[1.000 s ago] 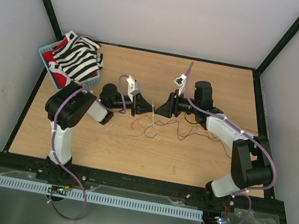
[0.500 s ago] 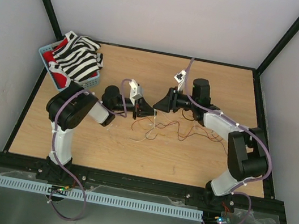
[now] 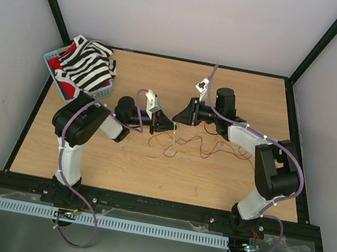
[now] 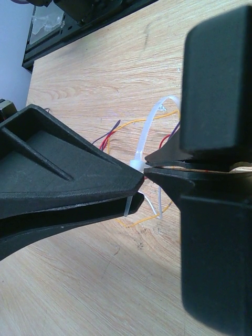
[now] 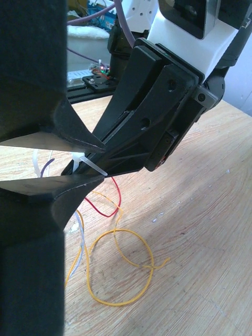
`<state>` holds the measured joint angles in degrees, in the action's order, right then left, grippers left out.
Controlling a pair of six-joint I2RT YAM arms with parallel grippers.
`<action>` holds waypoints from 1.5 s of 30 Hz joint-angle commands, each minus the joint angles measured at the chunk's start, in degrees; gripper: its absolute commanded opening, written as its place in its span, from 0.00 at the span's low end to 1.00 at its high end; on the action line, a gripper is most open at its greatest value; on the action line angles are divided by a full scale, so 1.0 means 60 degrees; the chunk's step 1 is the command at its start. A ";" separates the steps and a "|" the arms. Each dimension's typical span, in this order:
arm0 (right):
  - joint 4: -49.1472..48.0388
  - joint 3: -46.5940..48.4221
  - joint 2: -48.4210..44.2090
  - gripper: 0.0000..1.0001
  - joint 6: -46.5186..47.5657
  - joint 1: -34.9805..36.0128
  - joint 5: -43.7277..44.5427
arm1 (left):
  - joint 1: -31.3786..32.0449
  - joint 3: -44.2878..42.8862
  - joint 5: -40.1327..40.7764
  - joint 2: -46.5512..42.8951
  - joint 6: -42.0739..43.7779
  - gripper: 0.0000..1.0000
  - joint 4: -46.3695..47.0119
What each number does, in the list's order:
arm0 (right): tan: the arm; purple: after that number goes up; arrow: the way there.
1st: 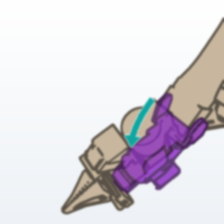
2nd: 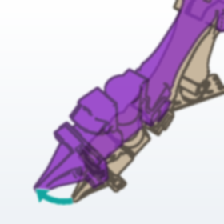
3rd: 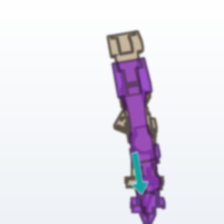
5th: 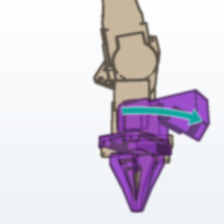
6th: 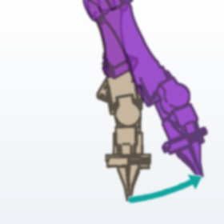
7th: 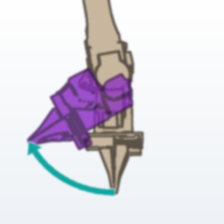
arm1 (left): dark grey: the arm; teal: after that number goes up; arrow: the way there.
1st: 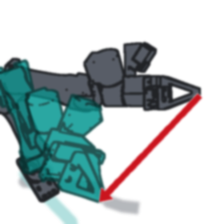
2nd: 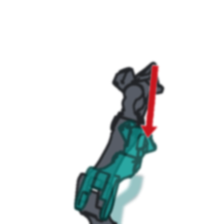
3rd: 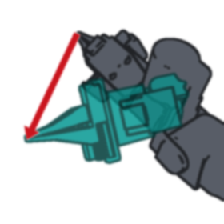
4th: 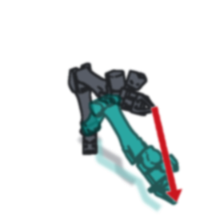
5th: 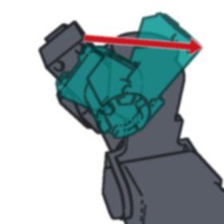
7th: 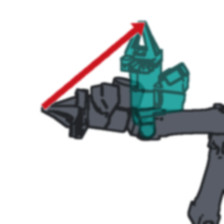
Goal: Zip-tie the wires
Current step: Tie the cable at the center of the board.
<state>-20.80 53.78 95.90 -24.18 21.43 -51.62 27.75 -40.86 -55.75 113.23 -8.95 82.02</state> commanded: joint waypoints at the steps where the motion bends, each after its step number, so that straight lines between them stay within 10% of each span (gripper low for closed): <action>1: -0.0342 0.0282 0.0125 0.32 -0.0173 -0.0004 -0.0329 | 0.0047 0.0013 -0.0231 -0.0371 0.0157 0.00 0.0466; 18: -0.0342 0.0374 0.0246 0.00 -0.0100 -0.0009 -0.0583 | 0.0041 0.0054 -0.0128 -0.0395 0.0195 0.00 0.0466; 43: 0.0381 0.2767 0.1012 0.00 0.0066 -0.0320 0.0753 | 0.0244 0.0442 0.0090 -0.0673 0.0802 0.00 0.0466; 45: 0.0776 0.2547 0.0822 0.20 0.0453 -0.0321 0.0751 | 0.0153 0.0378 -0.0022 -0.0625 0.0557 0.00 0.0466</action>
<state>-19.27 68.93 101.58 -24.14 19.81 -46.87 29.52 -38.57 -54.41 110.52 -4.71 83.02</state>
